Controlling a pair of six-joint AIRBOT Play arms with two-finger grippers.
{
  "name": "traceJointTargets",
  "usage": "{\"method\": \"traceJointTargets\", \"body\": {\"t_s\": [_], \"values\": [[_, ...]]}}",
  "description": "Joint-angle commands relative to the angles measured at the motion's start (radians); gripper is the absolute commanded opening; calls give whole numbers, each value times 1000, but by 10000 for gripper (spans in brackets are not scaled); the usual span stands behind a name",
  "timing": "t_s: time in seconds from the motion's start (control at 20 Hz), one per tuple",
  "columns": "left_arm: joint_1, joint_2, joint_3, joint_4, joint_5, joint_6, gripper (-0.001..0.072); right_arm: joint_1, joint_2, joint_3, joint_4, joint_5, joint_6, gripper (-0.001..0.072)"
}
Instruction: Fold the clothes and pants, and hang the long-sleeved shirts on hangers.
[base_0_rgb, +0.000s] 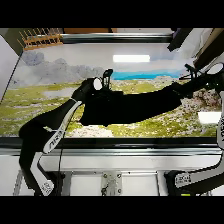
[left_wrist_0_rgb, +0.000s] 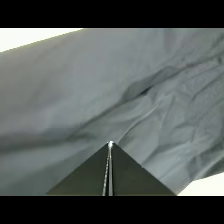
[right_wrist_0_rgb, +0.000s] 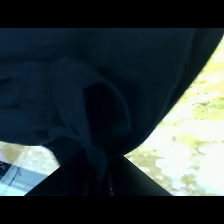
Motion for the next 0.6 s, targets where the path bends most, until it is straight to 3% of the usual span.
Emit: {"method": "traceJointTargets", "body": {"t_s": [0.0,0.25,0.55], "values": [[-54,-157,182,-50,-33,-1,9,72,16,151,-85,121,88,17],[-91,-319,359,-66,-134,-1,9,220,16,300,-141,154,127,17],[-106,-323,361,-64,-123,-1,9,346,16,362,-141,142,158,17]]}}
